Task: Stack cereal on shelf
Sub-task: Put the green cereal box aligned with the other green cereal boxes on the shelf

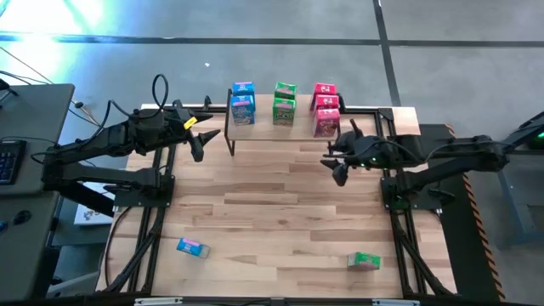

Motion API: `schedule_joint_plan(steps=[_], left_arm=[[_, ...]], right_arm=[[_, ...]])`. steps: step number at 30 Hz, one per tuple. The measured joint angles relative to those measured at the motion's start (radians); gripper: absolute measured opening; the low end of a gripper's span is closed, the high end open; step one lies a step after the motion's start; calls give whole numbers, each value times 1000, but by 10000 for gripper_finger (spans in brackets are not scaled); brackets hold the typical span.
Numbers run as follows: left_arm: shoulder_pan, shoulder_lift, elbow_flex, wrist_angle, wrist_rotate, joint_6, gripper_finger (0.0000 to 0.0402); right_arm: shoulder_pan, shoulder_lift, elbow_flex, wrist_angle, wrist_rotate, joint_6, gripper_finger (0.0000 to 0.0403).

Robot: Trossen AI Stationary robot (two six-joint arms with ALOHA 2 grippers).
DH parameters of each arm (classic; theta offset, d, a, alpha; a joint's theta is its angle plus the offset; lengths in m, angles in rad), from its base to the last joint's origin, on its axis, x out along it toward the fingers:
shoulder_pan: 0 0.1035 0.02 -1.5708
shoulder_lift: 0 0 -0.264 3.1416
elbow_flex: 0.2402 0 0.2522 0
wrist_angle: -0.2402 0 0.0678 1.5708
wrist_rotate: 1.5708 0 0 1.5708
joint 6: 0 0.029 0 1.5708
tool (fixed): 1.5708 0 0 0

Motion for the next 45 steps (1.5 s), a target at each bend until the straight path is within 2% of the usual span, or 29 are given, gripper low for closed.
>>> schedule_joint_plan(steps=[10, 16, 21, 31, 39, 45], left_arm=[[0, 0, 0, 0, 0, 0, 250], [0, 0, 0, 0, 0, 0, 250], [0, 0, 0, 0, 0, 0, 250], [0, 0, 0, 0, 0, 0, 250], [0, 0, 0, 0, 0, 0, 250], [0, 0, 0, 0, 0, 0, 250]], right_arm=[[177, 0, 199, -391, -15, 215, 260], [293, 0, 242, -480, -124, 304, 260], [410, 7, 238, -565, -173, 458, 260], [661, 127, 236, -649, -184, 667, 260], [788, 271, 236, -656, -211, 720, 261], [869, 330, 235, -621, -214, 762, 304]])
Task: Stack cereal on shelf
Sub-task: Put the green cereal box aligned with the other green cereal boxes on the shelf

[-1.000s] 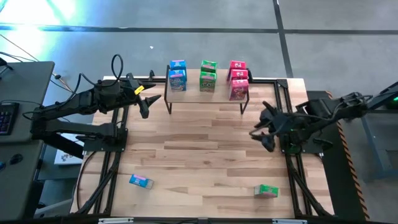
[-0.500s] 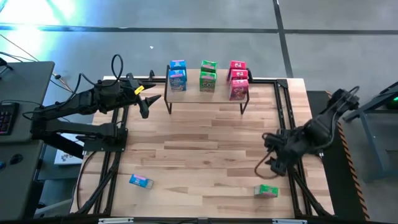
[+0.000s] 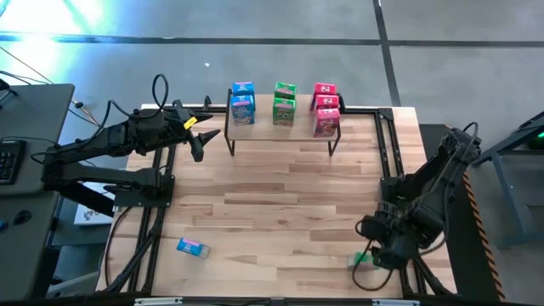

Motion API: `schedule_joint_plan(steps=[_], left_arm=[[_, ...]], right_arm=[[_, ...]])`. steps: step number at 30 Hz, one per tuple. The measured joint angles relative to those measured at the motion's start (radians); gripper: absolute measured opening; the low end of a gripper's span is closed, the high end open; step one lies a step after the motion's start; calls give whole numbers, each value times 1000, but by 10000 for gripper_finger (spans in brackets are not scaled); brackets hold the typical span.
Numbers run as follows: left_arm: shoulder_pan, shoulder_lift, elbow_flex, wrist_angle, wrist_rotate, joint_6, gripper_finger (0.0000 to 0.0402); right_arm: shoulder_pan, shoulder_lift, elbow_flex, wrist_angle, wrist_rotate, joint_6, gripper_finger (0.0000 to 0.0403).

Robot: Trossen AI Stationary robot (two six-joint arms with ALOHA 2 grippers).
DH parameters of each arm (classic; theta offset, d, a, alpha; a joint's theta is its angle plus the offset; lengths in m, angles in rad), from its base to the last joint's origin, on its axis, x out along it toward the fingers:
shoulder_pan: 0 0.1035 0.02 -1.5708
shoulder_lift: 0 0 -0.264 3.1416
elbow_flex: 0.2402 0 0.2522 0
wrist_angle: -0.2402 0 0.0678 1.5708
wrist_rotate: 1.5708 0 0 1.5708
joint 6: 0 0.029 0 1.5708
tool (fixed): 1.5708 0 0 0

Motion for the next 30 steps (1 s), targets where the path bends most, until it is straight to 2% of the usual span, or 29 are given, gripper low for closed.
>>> schedule_joint_plan(steps=[7, 15, 30], left_arm=[[0, 0, 0, 0, 0, 0, 250], [0, 0, 0, 0, 0, 0, 250], [0, 0, 0, 0, 0, 0, 250]], right_arm=[[54, 68, 0, 59, -9, 32, 345], [61, 149, -1, 148, -59, 32, 346], [61, 280, -1, 127, -92, 74, 342]])
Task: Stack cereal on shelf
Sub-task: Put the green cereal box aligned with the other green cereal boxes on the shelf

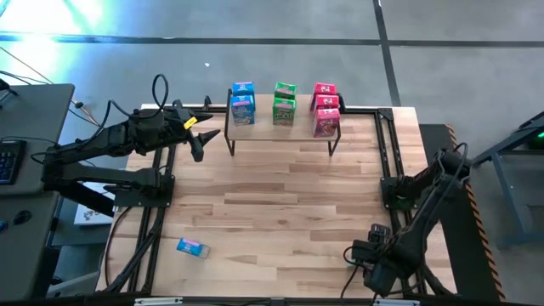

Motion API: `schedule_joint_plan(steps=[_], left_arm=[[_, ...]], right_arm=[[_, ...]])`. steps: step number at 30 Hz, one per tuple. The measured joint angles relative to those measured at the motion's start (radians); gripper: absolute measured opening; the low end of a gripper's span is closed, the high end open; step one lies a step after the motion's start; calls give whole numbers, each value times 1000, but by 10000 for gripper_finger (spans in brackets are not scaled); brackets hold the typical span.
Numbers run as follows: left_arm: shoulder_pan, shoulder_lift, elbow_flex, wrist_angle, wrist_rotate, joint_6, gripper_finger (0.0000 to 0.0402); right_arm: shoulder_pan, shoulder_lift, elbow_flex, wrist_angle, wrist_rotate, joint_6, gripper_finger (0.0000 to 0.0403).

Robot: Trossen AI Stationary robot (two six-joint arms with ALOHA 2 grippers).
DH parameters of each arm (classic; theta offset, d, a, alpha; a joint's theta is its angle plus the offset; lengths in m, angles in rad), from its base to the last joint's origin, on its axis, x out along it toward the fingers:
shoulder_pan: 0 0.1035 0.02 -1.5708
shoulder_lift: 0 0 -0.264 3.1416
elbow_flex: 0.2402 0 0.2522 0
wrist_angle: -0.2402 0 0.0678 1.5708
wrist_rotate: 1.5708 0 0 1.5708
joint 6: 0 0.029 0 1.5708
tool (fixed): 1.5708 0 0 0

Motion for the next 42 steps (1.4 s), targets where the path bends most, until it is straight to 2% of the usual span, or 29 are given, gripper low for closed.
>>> schedule_joint_plan(steps=[25, 35, 42], left_arm=[[0, 0, 0, 0, 0, 0, 250], [0, 0, 0, 0, 0, 0, 250], [0, 0, 0, 0, 0, 0, 250]], right_arm=[[-113, 7, 0, 55, -63, 19, 139], [-170, 6, 37, 94, -66, 62, 122], [-272, 6, 117, 43, -66, -20, 122]])
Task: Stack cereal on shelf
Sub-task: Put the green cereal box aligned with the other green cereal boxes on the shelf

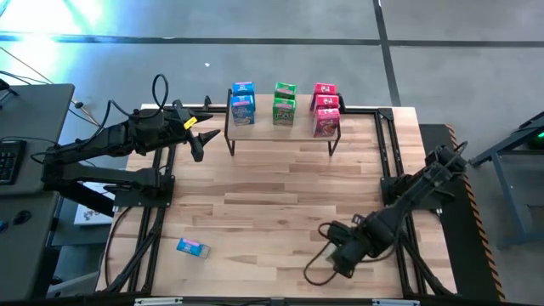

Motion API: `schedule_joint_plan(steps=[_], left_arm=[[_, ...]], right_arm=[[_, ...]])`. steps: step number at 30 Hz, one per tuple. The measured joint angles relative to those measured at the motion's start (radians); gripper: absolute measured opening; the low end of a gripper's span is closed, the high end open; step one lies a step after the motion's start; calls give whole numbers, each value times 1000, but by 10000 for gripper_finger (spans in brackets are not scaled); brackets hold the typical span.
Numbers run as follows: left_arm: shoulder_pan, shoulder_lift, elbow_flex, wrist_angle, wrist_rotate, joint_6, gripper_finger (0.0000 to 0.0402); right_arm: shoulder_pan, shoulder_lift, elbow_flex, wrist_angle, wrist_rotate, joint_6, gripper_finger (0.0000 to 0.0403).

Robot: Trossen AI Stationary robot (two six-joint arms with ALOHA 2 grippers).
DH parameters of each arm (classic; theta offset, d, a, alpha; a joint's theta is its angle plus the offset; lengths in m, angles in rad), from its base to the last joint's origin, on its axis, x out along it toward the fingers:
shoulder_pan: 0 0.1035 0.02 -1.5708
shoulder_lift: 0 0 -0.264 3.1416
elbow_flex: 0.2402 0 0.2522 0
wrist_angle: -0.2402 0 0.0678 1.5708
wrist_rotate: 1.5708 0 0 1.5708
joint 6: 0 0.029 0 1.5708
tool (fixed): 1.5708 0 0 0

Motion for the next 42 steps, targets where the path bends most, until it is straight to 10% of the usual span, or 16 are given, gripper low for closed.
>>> schedule_joint_plan(steps=[18, 42], left_arm=[[0, 0, 0, 0, 0, 0, 250], [0, 0, 0, 0, 0, 0, 250]], right_arm=[[-328, 0, 126, 5, -12, -333, 122], [-675, 45, 132, -21, 159, -1223, 122]])
